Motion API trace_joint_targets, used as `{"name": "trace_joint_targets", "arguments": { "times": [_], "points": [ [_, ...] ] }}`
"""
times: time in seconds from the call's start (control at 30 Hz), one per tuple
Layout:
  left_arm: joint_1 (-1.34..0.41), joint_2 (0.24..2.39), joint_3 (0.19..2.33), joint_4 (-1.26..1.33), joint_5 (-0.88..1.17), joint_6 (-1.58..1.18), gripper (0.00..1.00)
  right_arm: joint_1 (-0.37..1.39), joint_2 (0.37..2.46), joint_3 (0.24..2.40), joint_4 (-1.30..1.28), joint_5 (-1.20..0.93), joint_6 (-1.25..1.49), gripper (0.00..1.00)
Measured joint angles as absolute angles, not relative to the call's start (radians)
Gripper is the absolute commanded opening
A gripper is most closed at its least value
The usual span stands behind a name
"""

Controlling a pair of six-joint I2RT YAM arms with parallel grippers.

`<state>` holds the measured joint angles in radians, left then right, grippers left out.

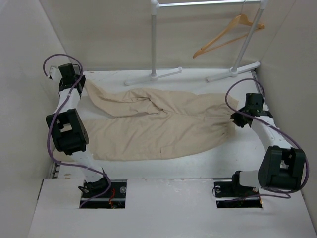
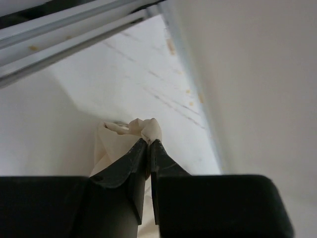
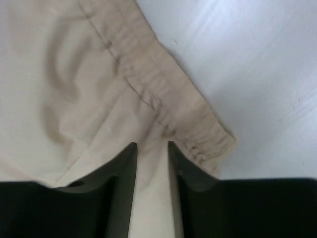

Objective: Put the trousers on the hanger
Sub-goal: Flatten out the trousers at the center of the board.

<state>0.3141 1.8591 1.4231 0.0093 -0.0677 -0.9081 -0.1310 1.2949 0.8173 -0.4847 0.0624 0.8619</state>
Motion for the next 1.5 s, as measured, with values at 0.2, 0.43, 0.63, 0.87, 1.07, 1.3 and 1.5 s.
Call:
{"name": "trace_joint_targets", "arguments": {
  "times": [0.2,0.43,0.63,0.87,1.07,1.3,1.5],
  "points": [
    [0.271,1.799,1.441,-0.01,-0.068,-0.907,0.04,-0.145,1.512,1.106,-0.461,0.101,0.814,0.31],
    [0.26,1.67,1.349,-0.023,-0.09,-0.907,0.04,-0.226,1.833,1.391,-0.453,0.109,0.783,0.62],
    [0.255,1.656,1.333,-0.021,-0.083,-0.907,0.04,-0.252,2.014,1.51,-0.543,0.107,0.785,0.51],
    [0.255,1.651,1.333,-0.02,-0.078,-0.907,0.04,-0.247,2.151,1.665,-0.642,0.067,0.782,0.11],
    [0.255,1.663,1.358,-0.031,-0.074,-0.907,0.02,-0.248,2.154,1.675,-0.623,0.041,0.809,0.0],
    [0.202,1.803,1.759,-0.121,-0.053,-0.912,0.02,-0.297,1.856,1.42,-0.506,0.032,0.873,0.0],
    [0.181,1.544,1.624,-0.002,-0.032,-0.902,0.05,-0.439,1.595,1.204,-0.411,0.032,0.943,0.0]
  ]
}}
